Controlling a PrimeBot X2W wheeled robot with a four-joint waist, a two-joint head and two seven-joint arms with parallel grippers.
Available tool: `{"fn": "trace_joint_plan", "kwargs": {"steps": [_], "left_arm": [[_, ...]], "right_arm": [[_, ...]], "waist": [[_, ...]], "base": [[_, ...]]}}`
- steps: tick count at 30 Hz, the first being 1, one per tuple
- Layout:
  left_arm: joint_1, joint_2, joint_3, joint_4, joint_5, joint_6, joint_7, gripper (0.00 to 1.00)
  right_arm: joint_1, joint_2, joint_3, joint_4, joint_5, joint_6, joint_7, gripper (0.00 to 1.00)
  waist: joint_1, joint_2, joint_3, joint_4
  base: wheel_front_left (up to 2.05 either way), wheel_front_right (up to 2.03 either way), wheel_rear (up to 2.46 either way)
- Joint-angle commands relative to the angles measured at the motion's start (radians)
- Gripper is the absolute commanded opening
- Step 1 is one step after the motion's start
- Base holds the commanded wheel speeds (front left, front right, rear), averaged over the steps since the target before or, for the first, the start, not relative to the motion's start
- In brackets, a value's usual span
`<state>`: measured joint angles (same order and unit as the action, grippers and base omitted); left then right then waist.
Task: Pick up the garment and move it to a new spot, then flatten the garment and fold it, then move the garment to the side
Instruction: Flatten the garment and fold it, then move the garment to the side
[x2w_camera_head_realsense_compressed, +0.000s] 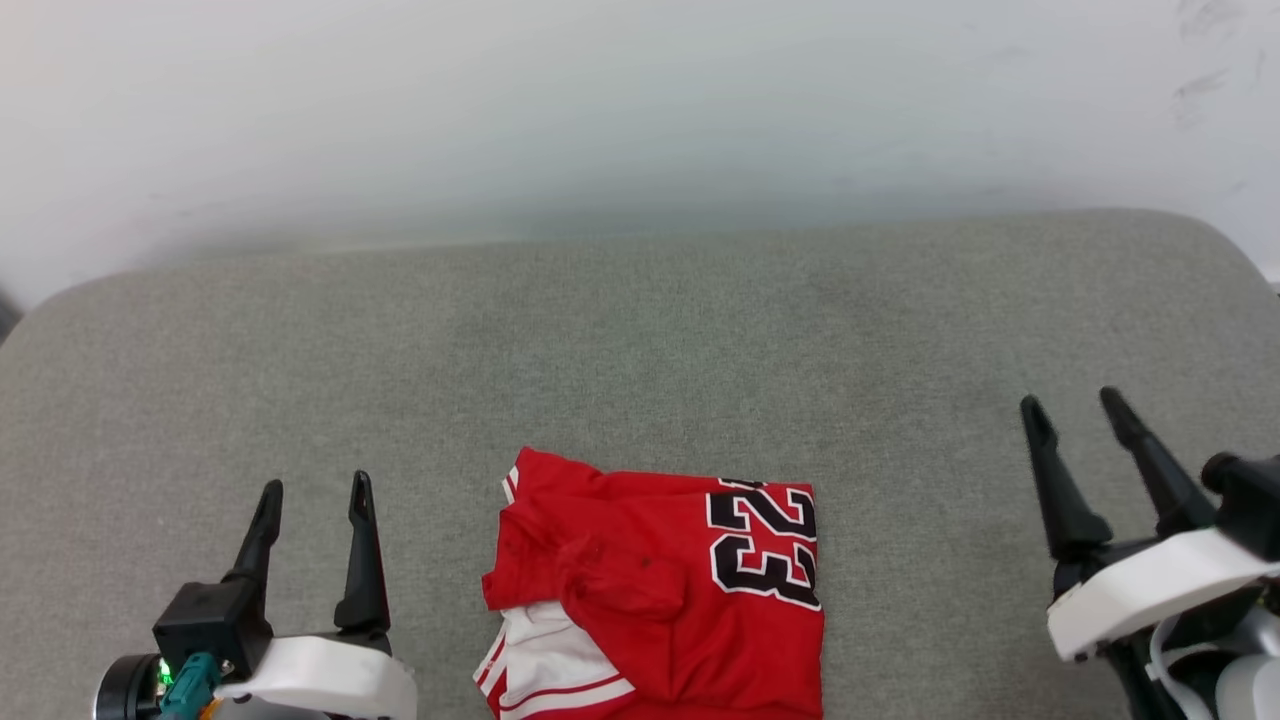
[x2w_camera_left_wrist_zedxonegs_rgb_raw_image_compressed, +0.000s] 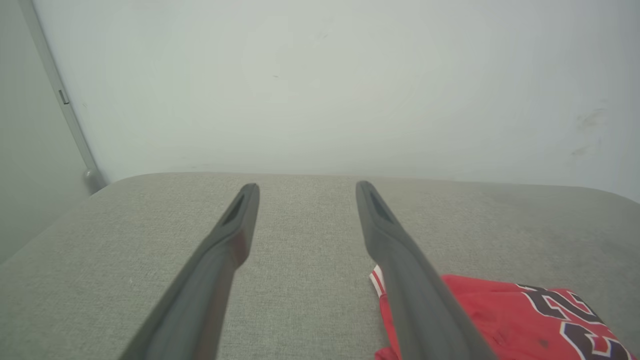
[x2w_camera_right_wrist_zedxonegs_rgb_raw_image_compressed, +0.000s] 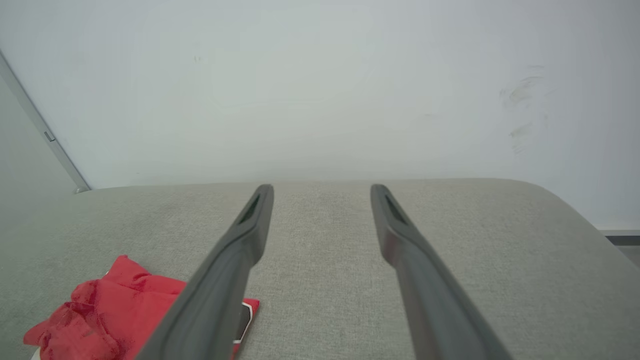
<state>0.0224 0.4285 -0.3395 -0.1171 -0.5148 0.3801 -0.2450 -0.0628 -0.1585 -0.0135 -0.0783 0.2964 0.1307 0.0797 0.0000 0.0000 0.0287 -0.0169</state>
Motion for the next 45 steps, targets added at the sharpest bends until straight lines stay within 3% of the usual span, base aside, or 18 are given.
{"fn": "trace_joint_plan", "kwargs": {"steps": [1,12,22,28,35,40,45], "left_arm": [[0.013,0.002,0.001,0.002,-0.001,0.005,0.002,1.00],[0.049,0.002,-0.012,0.032,0.001,0.010,0.001,1.00],[0.025,-0.004,-0.006,0.036,-0.003,0.011,-0.003,1.00],[0.012,-0.004,0.008,0.016,0.004,0.010,-0.011,1.00],[-0.020,-0.046,0.020,0.002,0.014,0.000,-0.018,1.00],[-0.043,-0.083,0.037,0.002,0.031,-0.017,-0.021,1.00],[-0.065,-0.118,0.054,0.004,0.057,-0.045,-0.021,1.00]], "right_arm": [[0.018,0.004,0.006,-0.009,-0.009,0.000,-0.002,1.00],[0.128,0.036,0.001,-0.087,-0.058,0.000,0.025,1.00],[0.117,0.046,0.001,-0.126,-0.050,0.000,0.059,1.00],[0.101,0.060,-0.068,-0.092,0.106,0.000,0.137,1.00],[0.084,-0.036,-0.177,0.046,0.378,0.000,0.321,1.00],[0.080,-0.077,-0.142,0.155,0.539,0.000,0.457,1.00],[0.046,-0.045,-0.081,0.243,0.685,0.000,0.530,1.00]], "waist": [[0.0000,0.0000,-0.014,-0.002],[0.0000,0.0000,-0.049,-0.002],[0.0000,0.0000,-0.032,-0.004],[0.0000,0.0000,-0.001,0.013],[0.0000,0.0000,0.042,0.075],[0.0000,0.0000,0.068,0.125],[0.0000,0.0000,0.098,0.170]], "base": [[0.00,0.00,0.00],[0.00,0.00,0.00],[0.00,0.00,0.00],[0.00,0.00,0.00],[0.00,0.00,0.00],[0.00,0.00,0.00],[0.00,0.00,0.00]]}}
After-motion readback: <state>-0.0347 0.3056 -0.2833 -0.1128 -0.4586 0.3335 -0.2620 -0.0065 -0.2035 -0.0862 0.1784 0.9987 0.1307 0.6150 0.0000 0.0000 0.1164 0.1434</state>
